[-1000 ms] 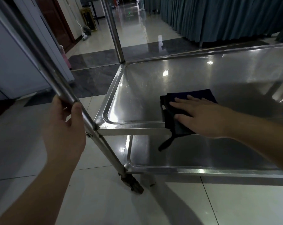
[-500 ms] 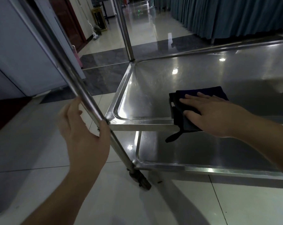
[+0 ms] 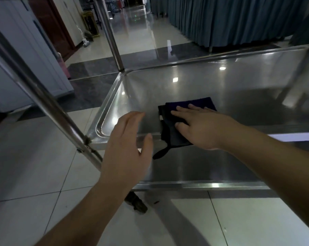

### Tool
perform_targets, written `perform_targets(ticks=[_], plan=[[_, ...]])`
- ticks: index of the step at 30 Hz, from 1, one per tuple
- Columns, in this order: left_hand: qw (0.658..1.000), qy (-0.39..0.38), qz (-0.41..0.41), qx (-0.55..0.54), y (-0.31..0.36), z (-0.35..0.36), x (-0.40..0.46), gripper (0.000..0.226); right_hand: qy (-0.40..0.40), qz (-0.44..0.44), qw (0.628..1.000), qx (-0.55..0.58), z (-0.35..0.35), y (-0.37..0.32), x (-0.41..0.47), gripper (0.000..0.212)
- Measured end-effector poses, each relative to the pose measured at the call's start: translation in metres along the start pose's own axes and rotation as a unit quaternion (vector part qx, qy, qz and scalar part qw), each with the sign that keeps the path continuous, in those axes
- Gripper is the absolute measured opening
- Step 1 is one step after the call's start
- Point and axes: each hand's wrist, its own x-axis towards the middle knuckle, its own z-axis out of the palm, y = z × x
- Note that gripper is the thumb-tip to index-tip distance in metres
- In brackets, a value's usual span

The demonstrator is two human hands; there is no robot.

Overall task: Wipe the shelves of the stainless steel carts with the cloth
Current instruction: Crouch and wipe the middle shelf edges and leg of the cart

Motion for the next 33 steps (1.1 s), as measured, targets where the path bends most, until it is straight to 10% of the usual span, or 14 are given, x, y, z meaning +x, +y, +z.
perform_targets(ticks=[33], plan=[[0.944,-0.297,0.026,0.142,0.100,0.130,0.082,0.073,0.089,0.294,0.950,0.062,-0.067,0.275,-0.116,0.057]])
